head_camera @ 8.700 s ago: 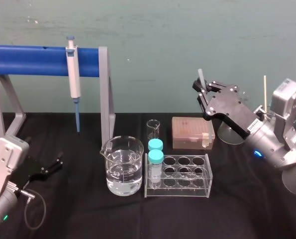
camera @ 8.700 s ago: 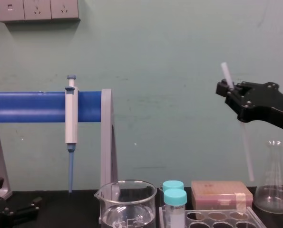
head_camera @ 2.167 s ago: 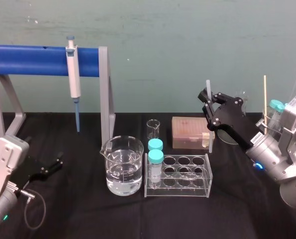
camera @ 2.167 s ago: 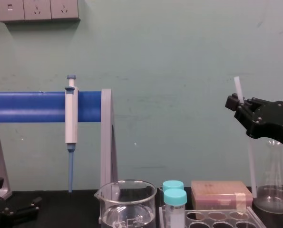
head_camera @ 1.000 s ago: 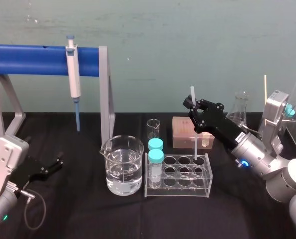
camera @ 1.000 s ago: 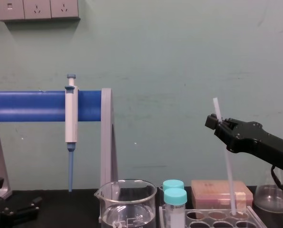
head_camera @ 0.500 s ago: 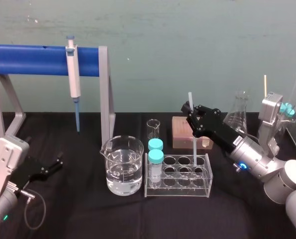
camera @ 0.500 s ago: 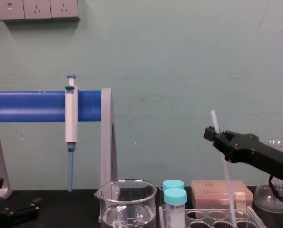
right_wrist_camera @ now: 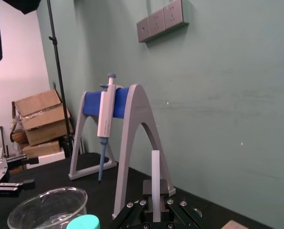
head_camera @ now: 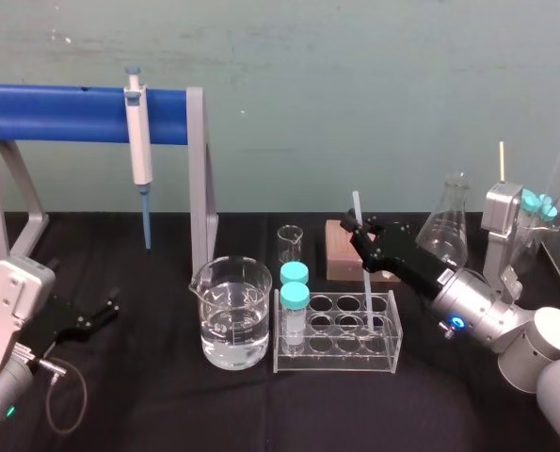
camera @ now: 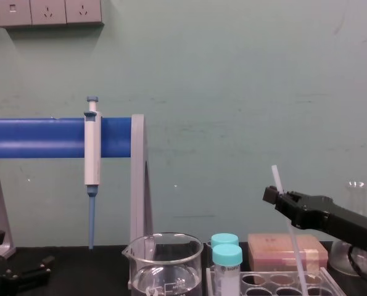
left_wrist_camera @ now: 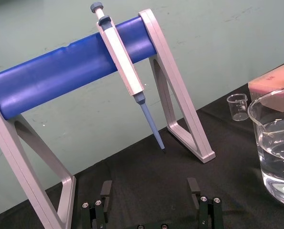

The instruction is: Pick up the stirring rod with one hand, then place it down.

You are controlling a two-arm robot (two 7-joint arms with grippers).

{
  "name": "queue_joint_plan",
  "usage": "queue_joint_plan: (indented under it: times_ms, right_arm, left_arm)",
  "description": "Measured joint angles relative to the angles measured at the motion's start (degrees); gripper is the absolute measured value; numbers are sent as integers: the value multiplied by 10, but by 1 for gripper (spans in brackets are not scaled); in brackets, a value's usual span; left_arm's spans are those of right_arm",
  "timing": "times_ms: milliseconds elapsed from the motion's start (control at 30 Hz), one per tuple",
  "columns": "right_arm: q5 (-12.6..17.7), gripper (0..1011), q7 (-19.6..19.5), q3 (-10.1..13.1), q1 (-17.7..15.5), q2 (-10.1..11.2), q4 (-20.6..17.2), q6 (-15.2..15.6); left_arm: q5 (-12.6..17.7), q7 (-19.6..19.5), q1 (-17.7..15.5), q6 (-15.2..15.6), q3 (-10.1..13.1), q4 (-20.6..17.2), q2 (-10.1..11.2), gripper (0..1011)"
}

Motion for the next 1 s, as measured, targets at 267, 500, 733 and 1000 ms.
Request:
queue_joint_plan:
  times_ms: [267, 500, 733, 1000]
  right_arm:
    - [-14, 77, -9, 5, 6, -2, 14, 11]
    - [-24, 77, -17, 7, 6, -3, 12, 21]
    - [-24, 77, -17, 7, 6, -2, 12, 21]
    - [-23, 77, -17, 7, 5, -2, 12, 20]
  left_arm:
    - [0, 0, 0, 0, 0, 0, 0, 1000]
    - [0, 0, 0, 0, 0, 0, 0, 1000]
    - [0, 0, 0, 0, 0, 0, 0, 1000]
    - [0, 0, 0, 0, 0, 0, 0, 1000]
